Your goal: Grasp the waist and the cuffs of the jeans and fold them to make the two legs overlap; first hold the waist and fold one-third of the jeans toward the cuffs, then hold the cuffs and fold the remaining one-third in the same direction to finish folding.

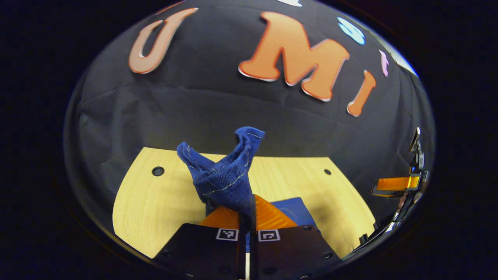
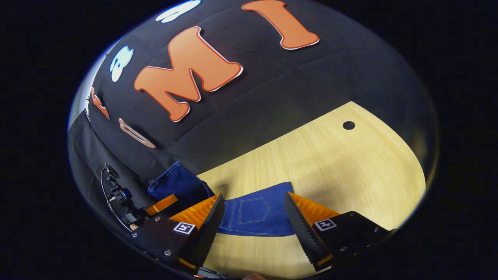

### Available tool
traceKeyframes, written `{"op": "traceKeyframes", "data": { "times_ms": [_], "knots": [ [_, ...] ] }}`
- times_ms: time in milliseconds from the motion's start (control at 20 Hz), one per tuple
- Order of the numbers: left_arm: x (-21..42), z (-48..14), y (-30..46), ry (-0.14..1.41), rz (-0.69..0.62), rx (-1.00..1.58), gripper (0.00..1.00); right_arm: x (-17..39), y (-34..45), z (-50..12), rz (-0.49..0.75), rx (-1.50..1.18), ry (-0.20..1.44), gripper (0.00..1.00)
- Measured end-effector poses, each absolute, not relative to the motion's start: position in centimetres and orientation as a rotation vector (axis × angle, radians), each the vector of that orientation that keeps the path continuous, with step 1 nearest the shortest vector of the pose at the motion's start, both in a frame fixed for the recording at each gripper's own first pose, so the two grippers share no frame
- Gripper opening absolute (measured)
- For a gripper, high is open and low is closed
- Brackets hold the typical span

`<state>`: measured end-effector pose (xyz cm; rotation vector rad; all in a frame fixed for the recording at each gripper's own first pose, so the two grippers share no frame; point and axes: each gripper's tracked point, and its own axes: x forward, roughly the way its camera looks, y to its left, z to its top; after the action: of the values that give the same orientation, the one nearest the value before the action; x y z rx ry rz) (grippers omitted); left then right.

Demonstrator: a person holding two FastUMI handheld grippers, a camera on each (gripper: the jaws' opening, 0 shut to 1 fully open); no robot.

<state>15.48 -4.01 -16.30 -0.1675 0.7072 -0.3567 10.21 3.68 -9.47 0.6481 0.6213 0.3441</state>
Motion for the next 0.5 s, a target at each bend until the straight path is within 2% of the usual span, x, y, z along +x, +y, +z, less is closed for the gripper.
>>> {"op": "traceKeyframes", "data": {
  "times_ms": [250, 300, 350, 450, 500],
  "knots": [
    [14.0, -20.3, -12.4, 0.801, -0.404, 0.090, 0.09, 10.7, 0.1, -10.8, 0.320, 0.690, 0.621, 0.95],
    [13.2, -20.7, -14.4, 0.819, -0.434, 0.110, 0.16, 10.8, -0.6, -11.1, 0.313, 0.695, 0.623, 0.95],
    [12.0, -21.0, -16.6, 0.840, -0.472, 0.112, 0.20, 10.9, -1.2, -11.3, 0.312, 0.698, 0.623, 0.95],
    [10.3, -21.1, -19.7, 0.858, -0.542, 0.116, 0.20, 11.2, -2.2, -11.9, 0.303, 0.703, 0.627, 0.95],
    [10.0, -21.2, -20.5, 0.855, -0.558, 0.126, 0.27, 11.3, -2.6, -12.2, 0.297, 0.703, 0.630, 0.95]
  ]
}}
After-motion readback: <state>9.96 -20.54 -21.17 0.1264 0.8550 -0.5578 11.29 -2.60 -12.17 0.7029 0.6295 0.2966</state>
